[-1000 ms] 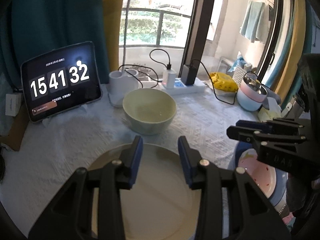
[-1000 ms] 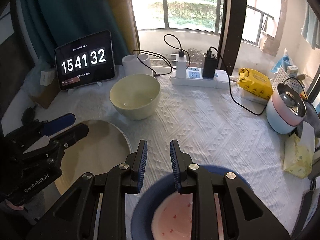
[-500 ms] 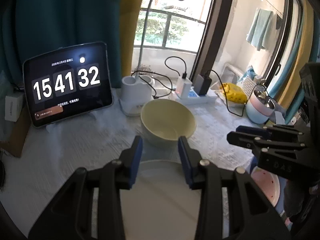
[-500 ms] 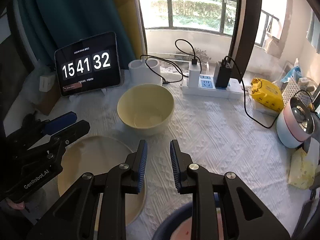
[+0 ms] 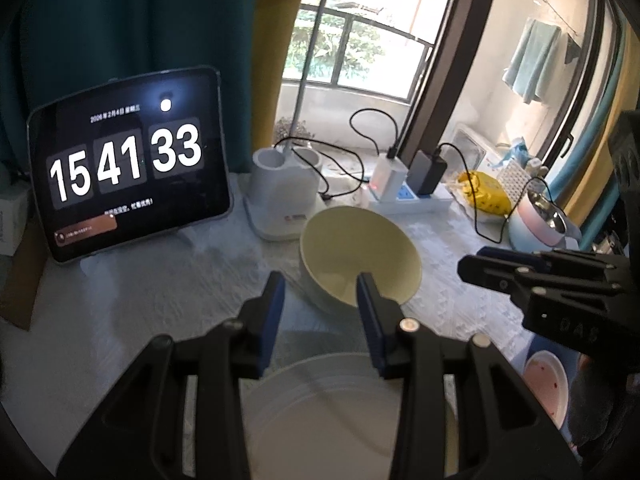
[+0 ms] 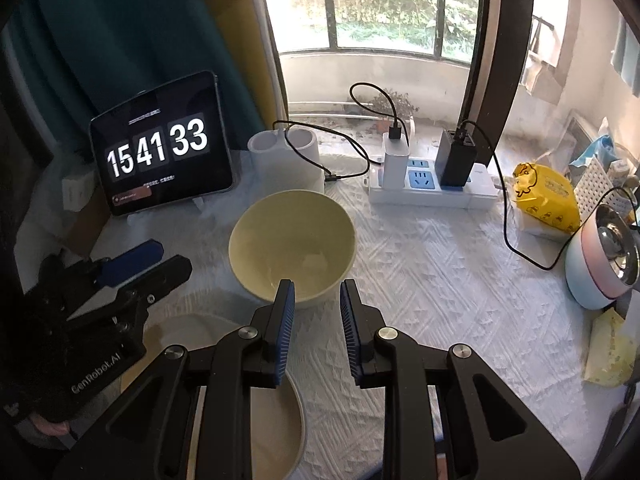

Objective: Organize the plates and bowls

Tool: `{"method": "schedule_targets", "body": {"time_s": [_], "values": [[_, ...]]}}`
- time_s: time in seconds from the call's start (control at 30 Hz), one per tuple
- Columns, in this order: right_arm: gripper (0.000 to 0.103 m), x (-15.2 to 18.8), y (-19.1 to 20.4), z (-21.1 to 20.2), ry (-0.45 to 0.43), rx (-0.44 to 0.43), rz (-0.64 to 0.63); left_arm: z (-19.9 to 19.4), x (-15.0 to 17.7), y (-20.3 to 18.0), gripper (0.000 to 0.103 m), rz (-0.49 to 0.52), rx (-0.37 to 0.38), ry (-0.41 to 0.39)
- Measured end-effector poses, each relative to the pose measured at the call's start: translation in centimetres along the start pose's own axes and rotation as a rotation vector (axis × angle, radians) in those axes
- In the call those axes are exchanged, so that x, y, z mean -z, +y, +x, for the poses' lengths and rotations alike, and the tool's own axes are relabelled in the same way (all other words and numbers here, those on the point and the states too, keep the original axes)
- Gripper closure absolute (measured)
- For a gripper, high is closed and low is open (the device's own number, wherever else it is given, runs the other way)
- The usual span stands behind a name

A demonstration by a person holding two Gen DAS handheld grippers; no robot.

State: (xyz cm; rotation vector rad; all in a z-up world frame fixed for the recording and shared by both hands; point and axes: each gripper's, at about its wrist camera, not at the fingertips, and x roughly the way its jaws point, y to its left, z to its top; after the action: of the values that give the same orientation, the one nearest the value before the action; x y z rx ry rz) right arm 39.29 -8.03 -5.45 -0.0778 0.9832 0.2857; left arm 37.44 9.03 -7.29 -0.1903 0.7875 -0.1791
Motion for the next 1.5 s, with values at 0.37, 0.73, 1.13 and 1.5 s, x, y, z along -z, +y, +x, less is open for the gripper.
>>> {"method": "schedule_targets", "body": {"time_s": [0.37,0.73,1.13,1.5], "values": [[0.078,-2.1,-1.2,5.0,0.074,0.017,0.074,4.6,-1.3,1.6,0.064,-0.086,-0.011,0.068],[0.077,-1.9,-3.0,10.5,0.184,0.038,0.167,8.5,-1.1,1.5,0.064,-0.078,-0.031,0.169],[0.082,-2.2,-2.2,13.1,0.227,0.048,0.148,10.1,-0.9,0.9,0.065,-0.066,-0.022,0.192],[0.09,-2.3,-1.7,13.1,0.181,0.075,0.102,10.5,-0.8,0.9,0.075,-0.051,0.004,0.192]]}}
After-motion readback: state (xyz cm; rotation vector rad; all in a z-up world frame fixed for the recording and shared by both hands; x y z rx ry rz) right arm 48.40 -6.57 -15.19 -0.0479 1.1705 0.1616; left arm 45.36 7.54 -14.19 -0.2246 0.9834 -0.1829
